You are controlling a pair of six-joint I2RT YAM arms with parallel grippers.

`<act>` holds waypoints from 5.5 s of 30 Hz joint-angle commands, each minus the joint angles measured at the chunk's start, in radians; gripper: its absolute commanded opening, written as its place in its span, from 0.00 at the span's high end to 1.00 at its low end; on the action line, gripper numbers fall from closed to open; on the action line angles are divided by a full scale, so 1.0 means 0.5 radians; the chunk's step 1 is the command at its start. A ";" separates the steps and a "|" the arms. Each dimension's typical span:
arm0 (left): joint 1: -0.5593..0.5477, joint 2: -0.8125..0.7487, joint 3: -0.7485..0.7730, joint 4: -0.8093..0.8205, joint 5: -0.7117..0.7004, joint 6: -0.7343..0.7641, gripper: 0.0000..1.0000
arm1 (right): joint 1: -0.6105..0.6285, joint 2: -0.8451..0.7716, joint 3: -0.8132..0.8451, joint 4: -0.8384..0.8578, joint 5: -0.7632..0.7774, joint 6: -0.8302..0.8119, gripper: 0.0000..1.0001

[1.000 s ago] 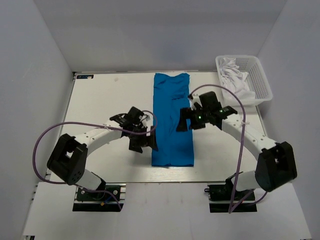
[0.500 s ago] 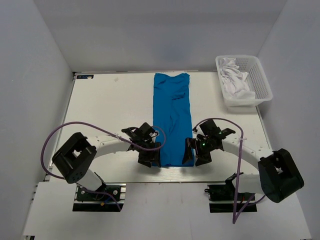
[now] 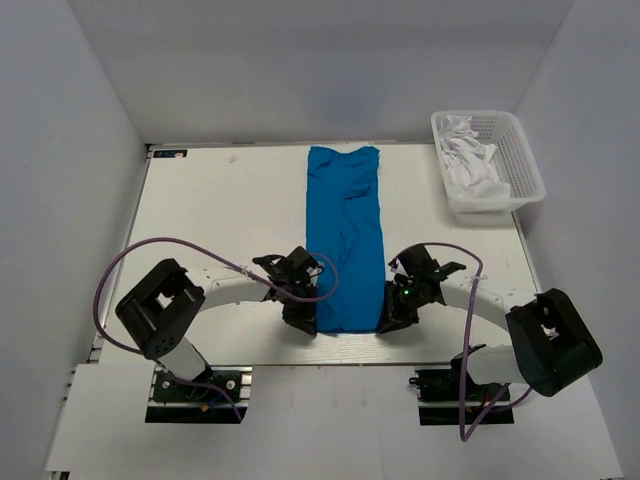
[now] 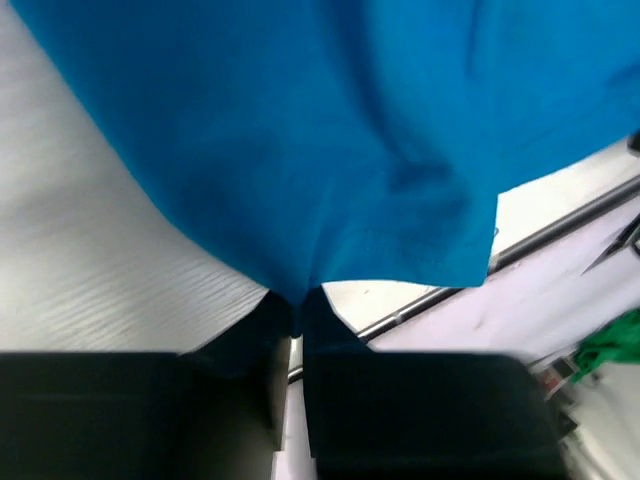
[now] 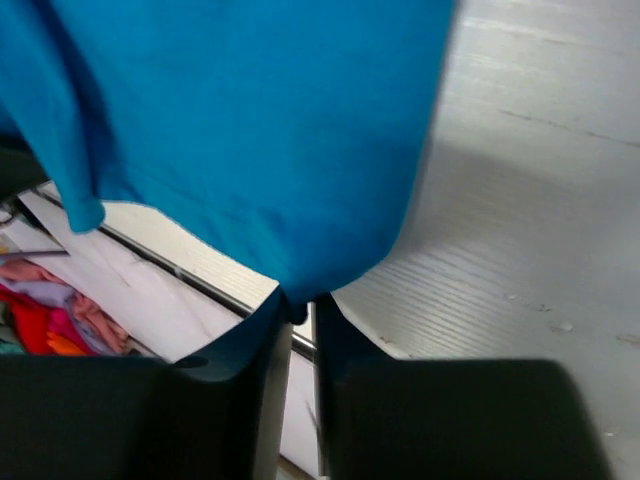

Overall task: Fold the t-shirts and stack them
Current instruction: Grab the bottom of the folded rectangular tshirt with both arms, then fold the folded rectangular tshirt in 1/3 of the way, then grab one side of the 2/3 rectangular tshirt with both arms, then fold the long partially folded tshirt into a neat square

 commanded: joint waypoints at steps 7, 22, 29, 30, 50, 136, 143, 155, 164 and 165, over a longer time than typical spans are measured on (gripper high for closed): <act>-0.030 -0.008 0.108 -0.017 -0.120 0.104 1.00 | 0.010 0.026 0.030 -0.003 0.000 -0.043 1.00; 0.126 0.168 1.143 -0.473 -1.070 0.094 1.00 | -0.183 0.302 1.093 -0.197 0.297 -0.037 1.00; 0.442 0.402 1.485 -0.373 -1.053 0.119 1.00 | -0.337 0.697 1.683 -0.252 0.402 -0.117 1.00; 0.470 0.457 1.525 -0.373 -1.034 0.149 1.00 | -0.346 0.716 1.714 -0.252 0.399 -0.148 1.00; 0.697 0.976 2.086 -0.155 -0.706 0.374 1.00 | -0.527 1.379 2.423 -0.163 0.258 -0.102 1.00; 0.568 -0.061 1.043 -0.624 0.162 0.328 1.00 | -0.668 -0.321 0.769 -0.191 -0.016 -0.317 1.00; 0.629 0.162 1.552 -0.769 -0.092 0.306 1.00 | -0.687 -0.094 1.164 -0.133 0.092 -0.252 1.00; 0.822 0.917 2.362 -0.904 -0.292 0.085 1.00 | -0.766 0.519 1.536 0.119 0.086 -0.142 1.00; 0.887 1.255 2.678 -0.630 -0.043 0.067 0.87 | -0.815 0.900 1.772 0.162 0.073 -0.056 1.00; 0.908 1.295 2.679 -0.612 -0.043 0.067 0.84 | -0.822 0.970 1.794 0.180 0.082 -0.056 1.00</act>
